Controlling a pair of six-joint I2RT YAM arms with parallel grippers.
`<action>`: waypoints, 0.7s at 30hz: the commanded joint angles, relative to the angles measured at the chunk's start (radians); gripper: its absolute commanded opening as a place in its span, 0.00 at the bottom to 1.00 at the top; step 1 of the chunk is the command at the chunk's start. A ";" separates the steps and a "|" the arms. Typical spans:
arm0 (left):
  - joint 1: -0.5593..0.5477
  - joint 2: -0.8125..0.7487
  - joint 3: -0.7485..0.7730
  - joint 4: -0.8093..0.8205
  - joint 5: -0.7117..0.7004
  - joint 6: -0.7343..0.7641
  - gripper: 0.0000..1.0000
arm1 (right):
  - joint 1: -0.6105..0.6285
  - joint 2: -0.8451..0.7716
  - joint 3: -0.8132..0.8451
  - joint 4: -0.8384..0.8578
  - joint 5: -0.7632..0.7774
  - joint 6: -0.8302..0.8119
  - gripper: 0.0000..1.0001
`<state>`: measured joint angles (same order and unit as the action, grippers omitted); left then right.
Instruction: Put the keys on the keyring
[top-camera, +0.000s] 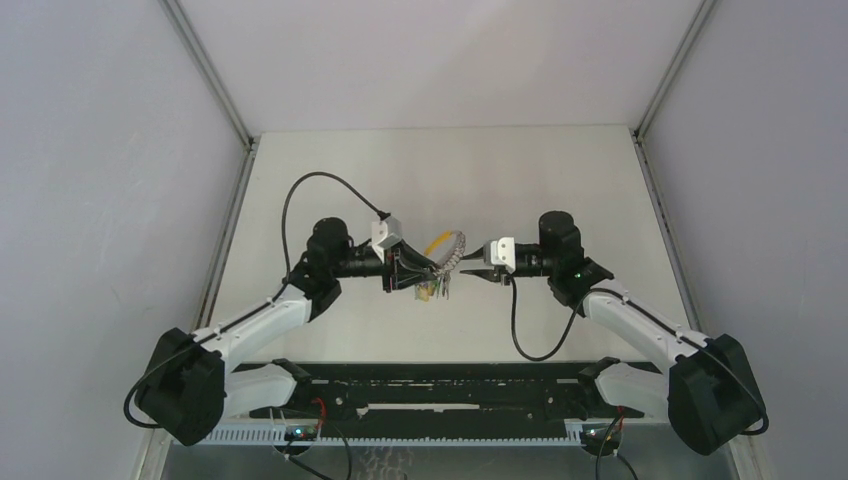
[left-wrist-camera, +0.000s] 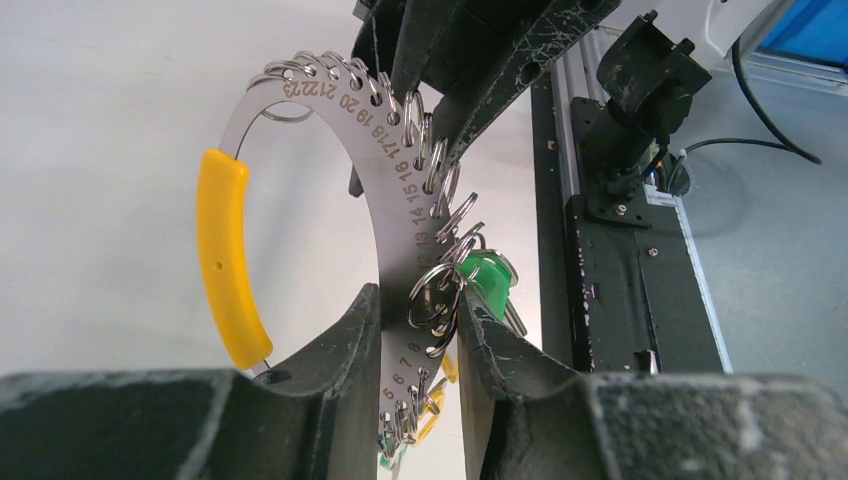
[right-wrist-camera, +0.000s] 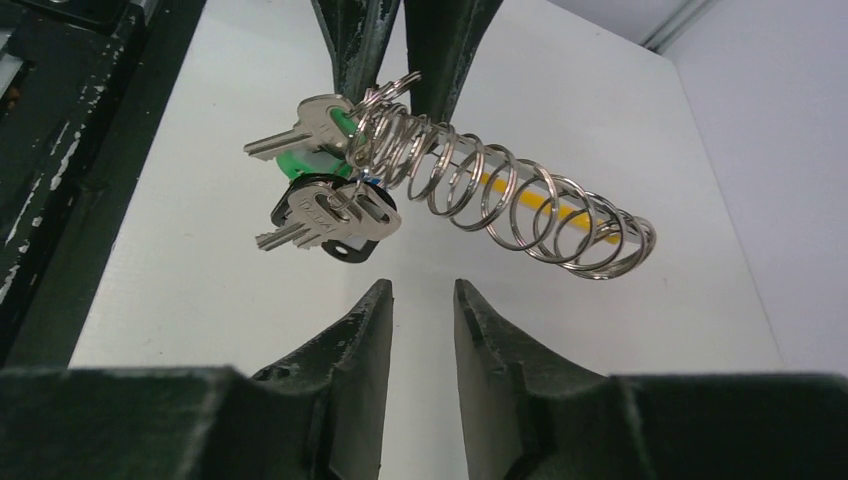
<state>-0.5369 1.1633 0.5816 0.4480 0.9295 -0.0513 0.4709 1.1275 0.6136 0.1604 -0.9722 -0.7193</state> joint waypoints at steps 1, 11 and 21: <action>-0.007 -0.043 0.074 -0.019 0.005 0.053 0.04 | 0.003 -0.025 0.043 0.010 -0.065 0.010 0.25; -0.008 -0.030 0.020 0.200 -0.046 -0.117 0.03 | 0.031 -0.162 -0.054 0.172 0.104 0.240 0.23; -0.008 -0.030 0.011 0.232 -0.071 -0.149 0.04 | 0.099 -0.192 -0.087 0.286 0.151 0.284 0.14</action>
<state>-0.5411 1.1507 0.5911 0.5781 0.8669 -0.1680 0.5468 0.9501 0.5220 0.3569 -0.8509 -0.4786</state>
